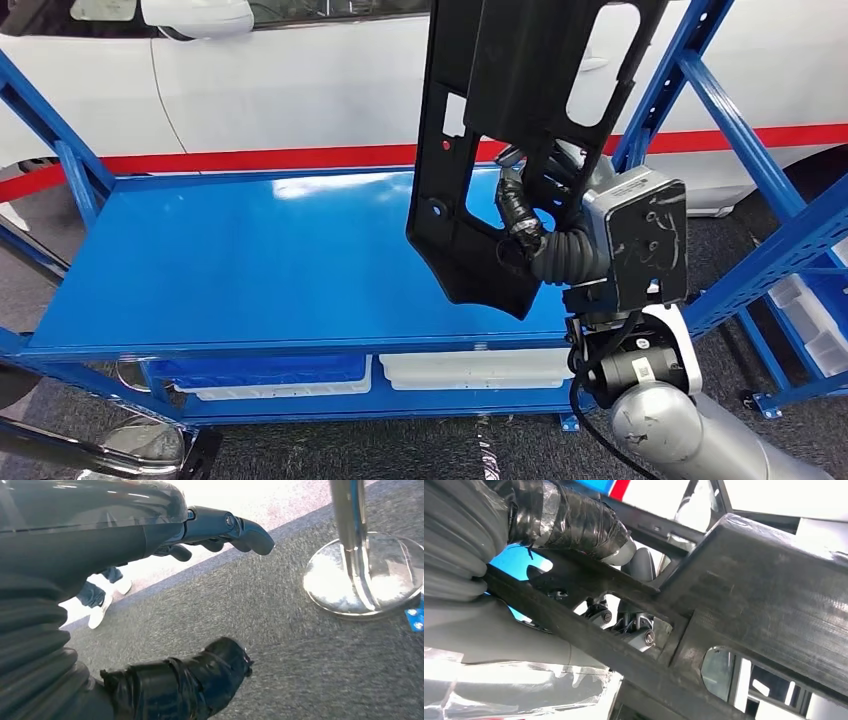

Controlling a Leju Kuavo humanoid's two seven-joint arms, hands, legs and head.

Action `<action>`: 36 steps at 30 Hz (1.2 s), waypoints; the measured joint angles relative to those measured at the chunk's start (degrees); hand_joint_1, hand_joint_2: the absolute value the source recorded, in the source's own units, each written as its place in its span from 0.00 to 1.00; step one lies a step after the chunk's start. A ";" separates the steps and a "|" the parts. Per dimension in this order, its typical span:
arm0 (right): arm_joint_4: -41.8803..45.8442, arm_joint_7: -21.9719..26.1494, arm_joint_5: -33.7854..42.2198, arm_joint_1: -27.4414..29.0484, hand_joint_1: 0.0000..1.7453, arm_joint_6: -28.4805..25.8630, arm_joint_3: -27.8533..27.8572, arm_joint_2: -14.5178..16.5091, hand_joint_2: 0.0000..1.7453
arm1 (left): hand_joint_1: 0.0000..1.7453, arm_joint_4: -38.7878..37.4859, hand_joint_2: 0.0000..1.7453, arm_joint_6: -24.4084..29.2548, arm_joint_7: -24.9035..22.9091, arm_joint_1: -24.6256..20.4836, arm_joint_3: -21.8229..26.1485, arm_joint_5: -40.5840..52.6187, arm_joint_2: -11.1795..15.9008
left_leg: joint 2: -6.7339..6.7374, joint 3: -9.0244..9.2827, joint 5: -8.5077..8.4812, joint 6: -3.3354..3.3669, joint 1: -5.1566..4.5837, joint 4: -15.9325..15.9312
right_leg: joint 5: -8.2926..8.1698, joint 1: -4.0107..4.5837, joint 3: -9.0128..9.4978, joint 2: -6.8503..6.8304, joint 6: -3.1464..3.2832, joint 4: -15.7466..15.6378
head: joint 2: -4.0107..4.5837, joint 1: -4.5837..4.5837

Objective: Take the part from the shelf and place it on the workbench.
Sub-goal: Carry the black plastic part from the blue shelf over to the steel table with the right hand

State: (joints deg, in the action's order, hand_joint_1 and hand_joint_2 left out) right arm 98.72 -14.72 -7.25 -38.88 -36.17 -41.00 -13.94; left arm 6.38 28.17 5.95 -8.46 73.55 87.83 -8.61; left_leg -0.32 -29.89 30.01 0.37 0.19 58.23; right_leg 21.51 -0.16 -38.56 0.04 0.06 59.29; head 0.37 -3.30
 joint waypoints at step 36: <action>8.46 -0.09 -0.22 0.64 1.00 -3.02 1.42 -3.88 1.00 | 0.00 -0.11 1.00 -3.14 -2.33 -0.21 0.19 2.02 -0.34 | 1.00 -0.31 -3.22 2.02 0.31 -2.47 | 7.27 -0.02 -2.56 0.19 -1.17 6.94 | 0.01 0.16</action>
State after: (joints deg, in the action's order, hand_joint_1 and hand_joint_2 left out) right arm 107.19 -14.80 -7.46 -38.24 -39.20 -39.58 -17.82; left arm 6.27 25.03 3.62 -8.67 73.75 89.85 -8.94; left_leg 0.68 -30.19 26.79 2.39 0.50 55.77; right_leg 28.78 -0.18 -41.12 0.23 -1.11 66.23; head 0.37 -3.14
